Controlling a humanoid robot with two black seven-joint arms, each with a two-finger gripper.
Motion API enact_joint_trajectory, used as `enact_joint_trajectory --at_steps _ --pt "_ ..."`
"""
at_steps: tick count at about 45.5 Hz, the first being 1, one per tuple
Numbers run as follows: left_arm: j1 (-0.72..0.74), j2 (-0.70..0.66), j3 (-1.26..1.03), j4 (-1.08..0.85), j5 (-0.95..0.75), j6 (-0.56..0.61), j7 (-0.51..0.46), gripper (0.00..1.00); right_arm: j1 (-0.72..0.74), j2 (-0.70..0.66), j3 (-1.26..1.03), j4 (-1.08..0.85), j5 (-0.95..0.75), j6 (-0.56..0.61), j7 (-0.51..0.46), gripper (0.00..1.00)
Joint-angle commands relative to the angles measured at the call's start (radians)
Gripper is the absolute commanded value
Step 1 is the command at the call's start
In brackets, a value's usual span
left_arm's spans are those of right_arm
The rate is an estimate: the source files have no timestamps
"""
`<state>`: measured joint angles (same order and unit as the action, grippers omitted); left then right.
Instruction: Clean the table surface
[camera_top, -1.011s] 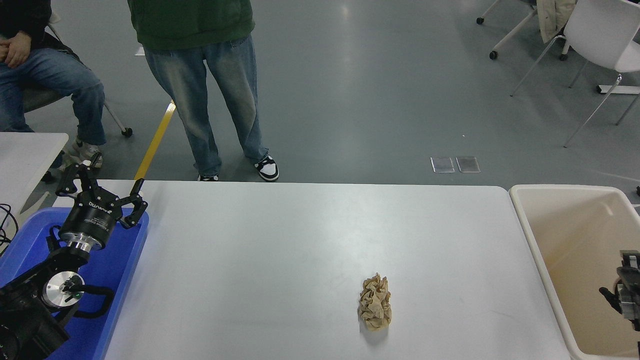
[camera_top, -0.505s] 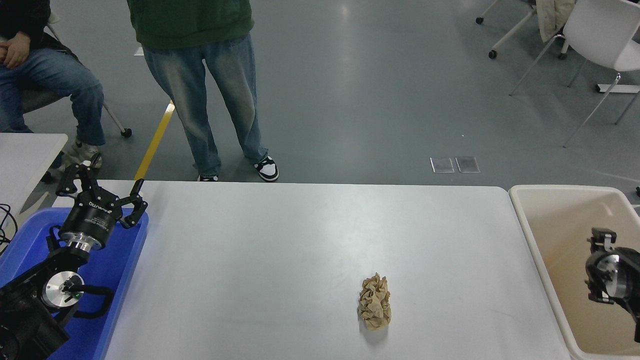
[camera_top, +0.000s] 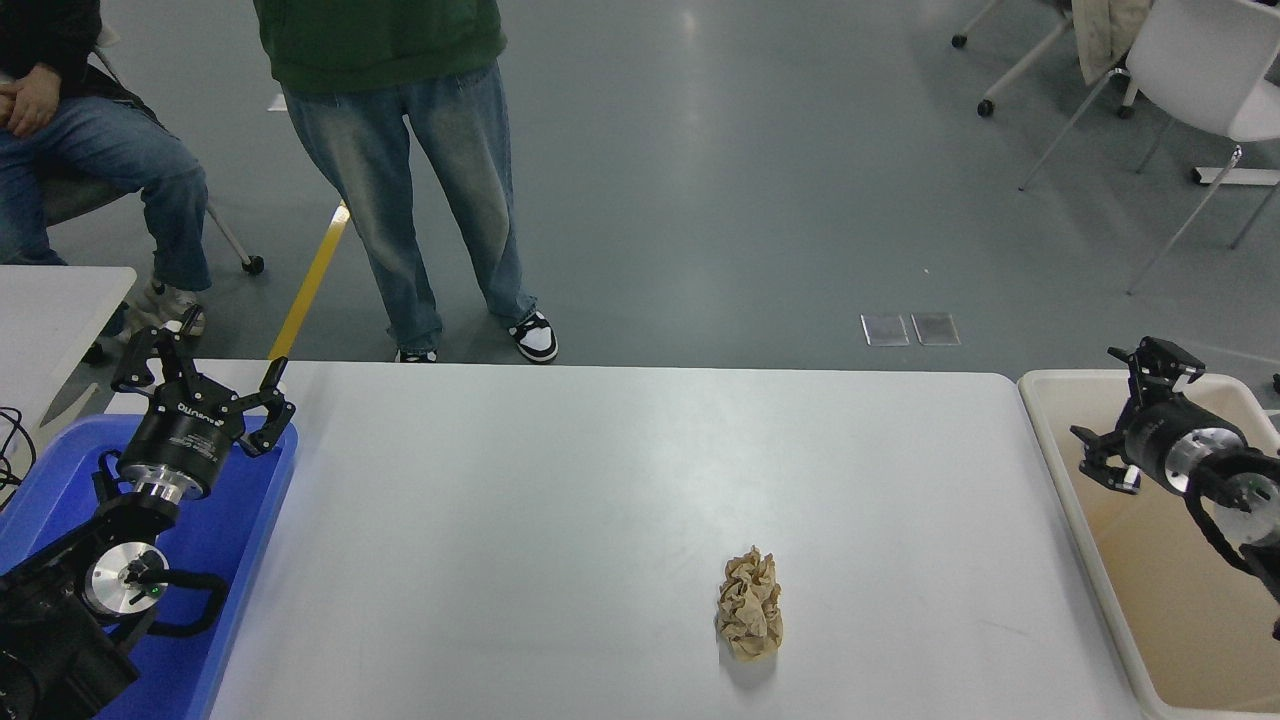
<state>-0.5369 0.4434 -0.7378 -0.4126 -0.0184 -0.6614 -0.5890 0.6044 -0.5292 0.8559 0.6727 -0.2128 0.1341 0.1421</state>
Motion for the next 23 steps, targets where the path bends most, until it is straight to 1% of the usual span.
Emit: enact_joint_trajectory --at_steps 1,5,10,15,19,23 --pt "0.0 0.001 0.0 0.0 0.0 -0.001 0.0 1.0 -0.061 0.041 0.077 0.126 -0.072 0.047 0.238 1.0" --pt "0.0 0.0 0.0 0.0 0.0 -0.001 0.0 1.0 -0.077 0.075 0.075 0.143 -0.079 0.047 0.241 1.0" --pt "0.0 0.0 0.0 0.0 0.0 -0.001 0.0 1.0 -0.129 0.112 0.081 0.171 -0.079 0.05 0.261 1.0" --pt "0.0 0.0 0.0 0.0 0.0 -0.001 0.0 1.0 -0.155 0.135 0.066 0.188 -0.091 0.05 0.327 1.0" --pt "0.0 0.0 0.0 0.0 0.0 0.0 0.0 1.0 -0.161 0.152 0.064 0.173 -0.14 0.042 0.341 1.0" --pt "0.0 0.0 0.0 0.0 0.0 -0.001 0.0 1.0 -0.147 0.185 0.075 0.137 -0.174 0.006 0.353 1.0"
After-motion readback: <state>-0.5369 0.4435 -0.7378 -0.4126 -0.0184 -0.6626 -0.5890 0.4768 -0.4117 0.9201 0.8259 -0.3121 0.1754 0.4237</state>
